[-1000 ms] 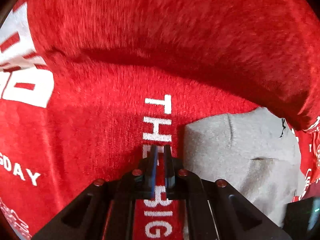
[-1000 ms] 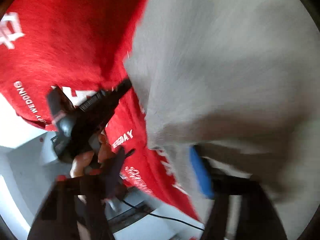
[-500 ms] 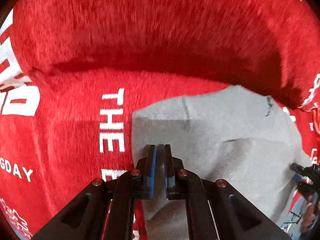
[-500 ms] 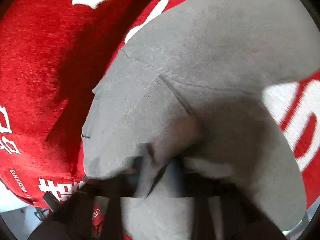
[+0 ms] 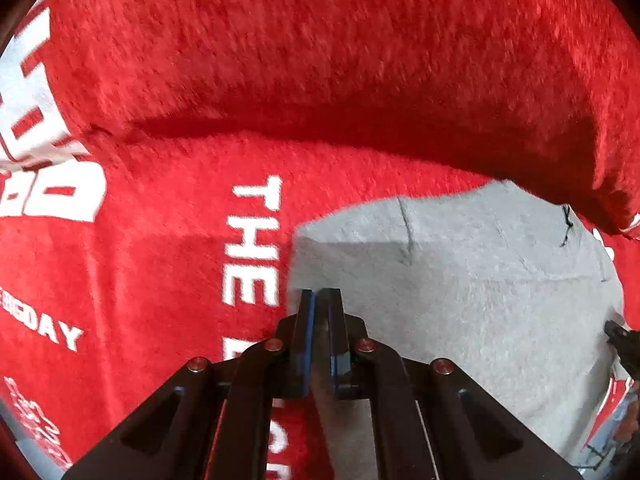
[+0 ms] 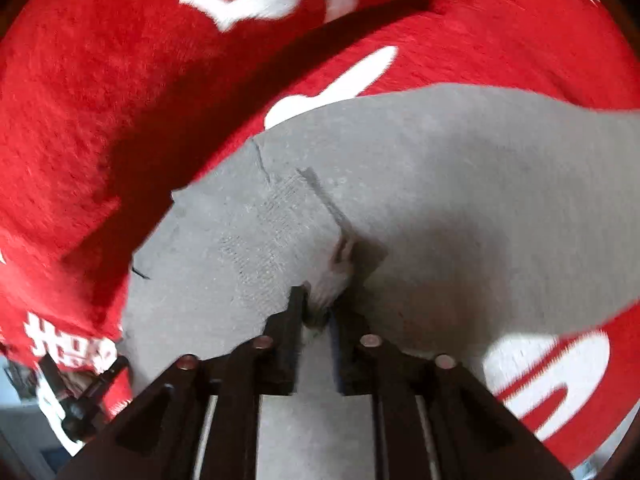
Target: Fold small clothes
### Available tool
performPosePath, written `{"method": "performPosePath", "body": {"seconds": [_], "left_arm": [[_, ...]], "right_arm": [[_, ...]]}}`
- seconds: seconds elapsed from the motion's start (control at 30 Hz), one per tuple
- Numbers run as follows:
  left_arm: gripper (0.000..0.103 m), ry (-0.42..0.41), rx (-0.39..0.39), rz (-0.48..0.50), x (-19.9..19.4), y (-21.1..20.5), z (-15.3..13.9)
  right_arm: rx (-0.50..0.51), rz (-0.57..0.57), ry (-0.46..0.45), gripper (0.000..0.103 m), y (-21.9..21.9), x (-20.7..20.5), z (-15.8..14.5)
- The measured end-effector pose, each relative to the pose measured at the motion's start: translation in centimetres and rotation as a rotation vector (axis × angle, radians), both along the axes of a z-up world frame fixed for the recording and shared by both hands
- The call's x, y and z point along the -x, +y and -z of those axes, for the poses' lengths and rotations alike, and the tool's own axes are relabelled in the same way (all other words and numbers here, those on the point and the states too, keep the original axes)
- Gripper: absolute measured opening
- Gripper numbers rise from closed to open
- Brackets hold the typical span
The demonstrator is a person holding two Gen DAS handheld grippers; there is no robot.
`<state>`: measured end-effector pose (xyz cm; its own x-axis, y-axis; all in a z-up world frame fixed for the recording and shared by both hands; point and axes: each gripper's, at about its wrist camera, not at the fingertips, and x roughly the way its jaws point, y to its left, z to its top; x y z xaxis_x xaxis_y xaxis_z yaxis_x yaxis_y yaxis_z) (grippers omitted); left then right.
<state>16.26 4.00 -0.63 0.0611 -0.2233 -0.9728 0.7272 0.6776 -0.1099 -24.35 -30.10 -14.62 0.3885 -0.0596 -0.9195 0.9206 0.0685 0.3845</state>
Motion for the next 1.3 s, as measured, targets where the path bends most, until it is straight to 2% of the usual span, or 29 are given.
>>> {"method": "performPosePath", "body": {"seconds": [0.03, 0.07, 0.2, 0.3, 0.47, 0.6, 0.67, 0.7, 0.73, 0.77, 0.93, 1.07, 1.1, 1.17, 1.23, 1.3], "left_arm": [[0.008, -0.029, -0.010, 0.008, -0.2, -0.1, -0.5], [0.008, -0.058, -0.017, 0.021, -0.5, -0.1, -1.0], [0.008, -0.055, -0.001, 0.028, -1.5, 0.0, -2.2], [0.008, -0.053, 0.000, 0.026, -0.9, -0.1, -2.3], [0.008, -0.022, 0.007, -0.001, -0.2, 0.5, -0.7], [0.008, -0.017, 0.011, -0.019, -0.5, 1.7, -0.8], [0.008, -0.012, 0.012, -0.025, -0.8, 2.4, -1.0], [0.008, -0.005, 0.016, -0.026, -0.9, 2.8, -1.3], [0.008, -0.003, 0.022, -0.022, -1.0, 3.0, -1.6], [0.008, -0.008, 0.025, -0.015, -0.9, 3.3, -1.8], [0.008, -0.014, 0.043, 0.007, -0.9, 3.7, -1.8], [0.008, 0.005, 0.037, 0.026, 0.4, 2.4, -1.4], [0.008, 0.006, 0.043, 0.037, 0.8, 2.0, -1.3], [0.008, 0.000, 0.051, 0.065, 1.4, 1.0, -1.1], [0.008, -0.006, 0.048, 0.086, 2.0, 0.0, -0.6], [0.008, -0.017, 0.028, 0.095, 2.4, -0.8, 0.4]], "right_arm": [[0.000, -0.005, -0.009, 0.042, 0.5, -0.1, -0.2], [0.001, -0.009, -0.013, 0.052, 0.8, -0.1, -0.4], [0.007, -0.030, -0.028, 0.052, 2.8, -0.9, -1.3], [-0.041, -0.051, -0.138, 0.052, 4.9, -1.5, -2.3], [-0.241, -0.153, -0.335, 0.052, 10.5, -10.0, 0.9], [-0.405, -0.209, -0.452, 0.052, 15.1, -16.3, 3.8], [-0.436, -0.210, -0.445, 0.051, 16.7, -19.0, 5.2], [-0.440, -0.186, -0.452, 0.047, 17.1, -20.0, 5.8], [-0.437, -0.166, -0.460, 0.019, 17.2, -20.3, 6.2], [-0.450, -0.149, -0.471, 0.006, 17.3, -20.8, 6.7], [-0.494, -0.150, -0.459, 0.006, 18.2, -21.2, 7.7], [-0.535, -0.158, -0.446, 0.008, 19.0, -21.0, 8.6], [-0.546, -0.165, -0.437, 0.010, 18.7, -20.6, 8.3], [-0.564, -0.204, -0.424, 0.027, 18.2, -19.8, 7.3], [-0.519, -0.257, -0.416, 0.030, 17.1, -18.5, 5.5], [-0.396, -0.300, -0.375, 0.030, 15.2, -16.6, 3.1]]}}
